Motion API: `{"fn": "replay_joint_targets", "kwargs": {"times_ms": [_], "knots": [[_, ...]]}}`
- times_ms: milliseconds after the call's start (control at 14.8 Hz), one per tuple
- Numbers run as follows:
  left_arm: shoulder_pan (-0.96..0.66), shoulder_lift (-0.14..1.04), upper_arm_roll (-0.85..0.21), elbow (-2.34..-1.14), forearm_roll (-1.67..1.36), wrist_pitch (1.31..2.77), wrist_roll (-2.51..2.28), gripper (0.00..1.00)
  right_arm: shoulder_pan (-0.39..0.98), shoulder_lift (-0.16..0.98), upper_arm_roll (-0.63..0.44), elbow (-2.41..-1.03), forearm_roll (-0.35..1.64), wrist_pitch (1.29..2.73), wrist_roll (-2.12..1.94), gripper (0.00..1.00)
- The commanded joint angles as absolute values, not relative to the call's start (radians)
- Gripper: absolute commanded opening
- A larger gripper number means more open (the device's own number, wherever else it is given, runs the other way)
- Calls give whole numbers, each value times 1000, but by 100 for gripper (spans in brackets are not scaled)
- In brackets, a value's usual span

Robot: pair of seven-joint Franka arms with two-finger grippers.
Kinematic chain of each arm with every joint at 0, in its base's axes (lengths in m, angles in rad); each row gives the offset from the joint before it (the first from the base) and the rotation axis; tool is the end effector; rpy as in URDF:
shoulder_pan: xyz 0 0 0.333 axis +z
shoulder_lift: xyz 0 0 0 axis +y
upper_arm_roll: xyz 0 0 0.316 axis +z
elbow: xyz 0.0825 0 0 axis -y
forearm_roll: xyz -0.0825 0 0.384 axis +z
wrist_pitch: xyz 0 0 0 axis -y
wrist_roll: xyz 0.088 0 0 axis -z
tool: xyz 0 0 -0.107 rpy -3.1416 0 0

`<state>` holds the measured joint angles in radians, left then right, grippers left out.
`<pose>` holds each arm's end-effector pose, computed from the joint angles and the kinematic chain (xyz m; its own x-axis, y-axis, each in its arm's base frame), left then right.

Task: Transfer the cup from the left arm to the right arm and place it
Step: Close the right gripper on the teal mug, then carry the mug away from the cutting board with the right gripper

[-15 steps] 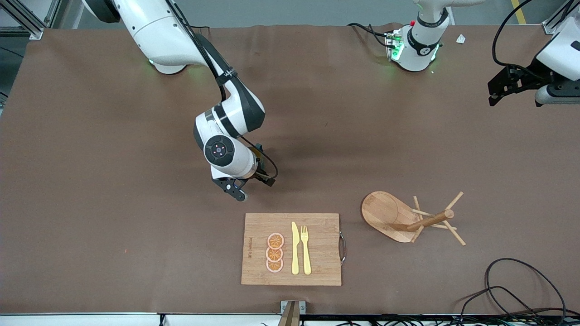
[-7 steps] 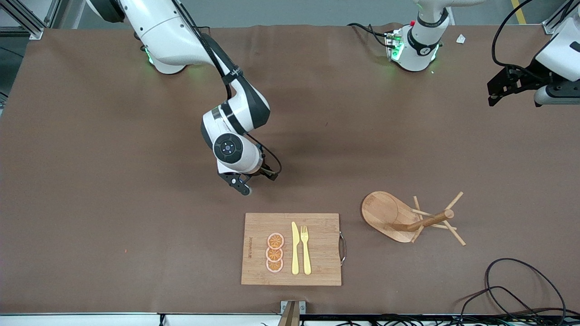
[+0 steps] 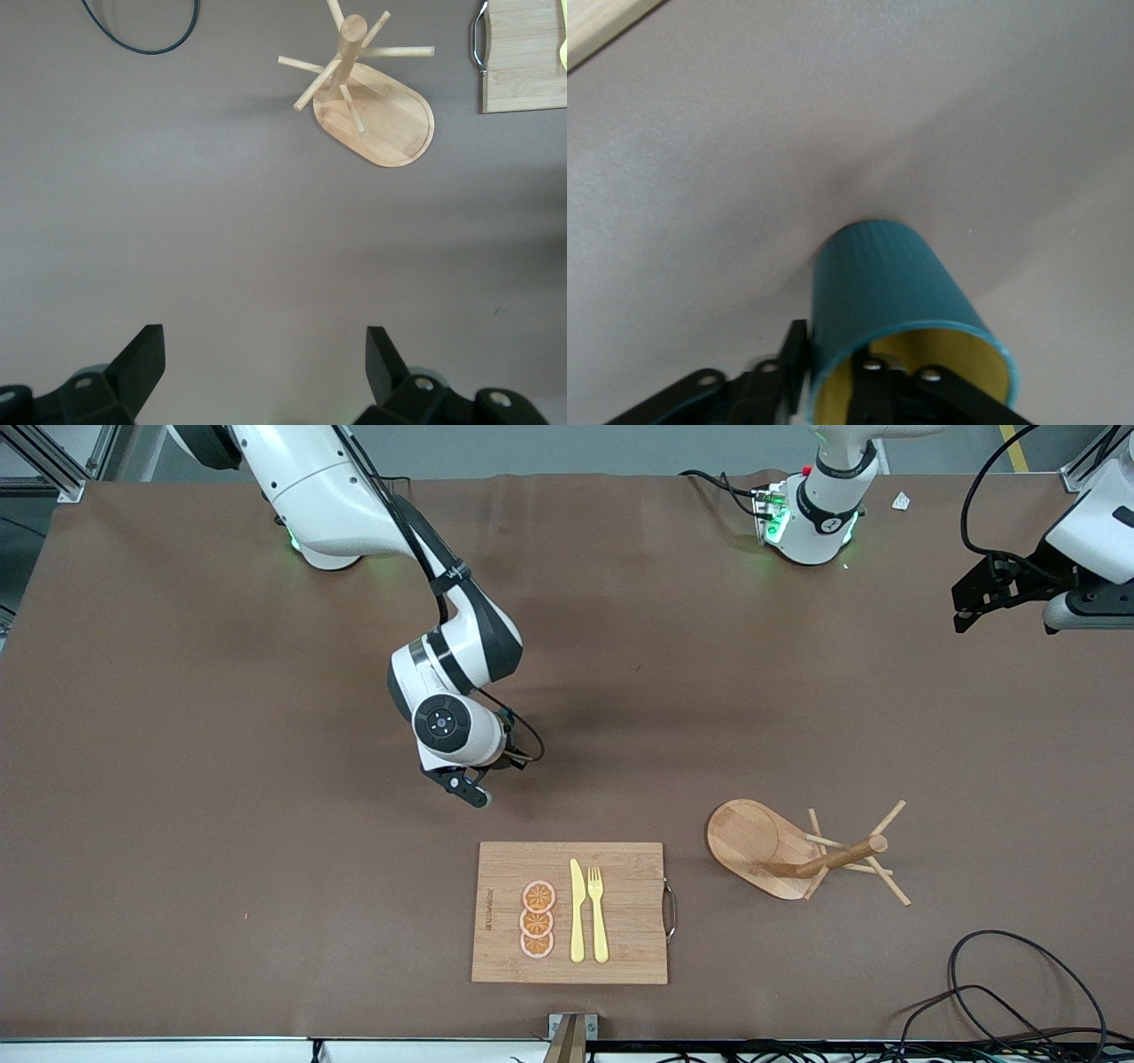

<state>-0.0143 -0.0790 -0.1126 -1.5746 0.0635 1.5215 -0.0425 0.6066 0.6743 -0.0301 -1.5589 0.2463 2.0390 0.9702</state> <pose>0.5212 -0.0621 0.6610 0.9963 -0.0811 0.0286 -0.0789 -0.9944 -0.0710 0.5628 0.3854 0.2365 0.8332 -0.4893 -0.2574 -0.4896 -0.8693 0.0678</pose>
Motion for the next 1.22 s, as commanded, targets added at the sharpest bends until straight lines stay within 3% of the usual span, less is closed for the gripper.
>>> {"fn": "replay_joint_targets", "kwargs": {"times_ms": [0,542,813,1151], "knots": [[-14,-101,-114,-1591,58,1528,-28,100,580,650,-29,-1562,252,2005,875,0],[-15,-109,-115,-1594,58,1525,-28,100,407,545,-121,-1528,14,1878,202,0],[-15,-109,-115,-1592,60,1523,-28,100,218,551,-121,-1519,5,1930,-222,0],[-15,-110,-123,-1591,60,1516,-28,100,75,623,-120,-1534,5,2042,-506,1]]}}
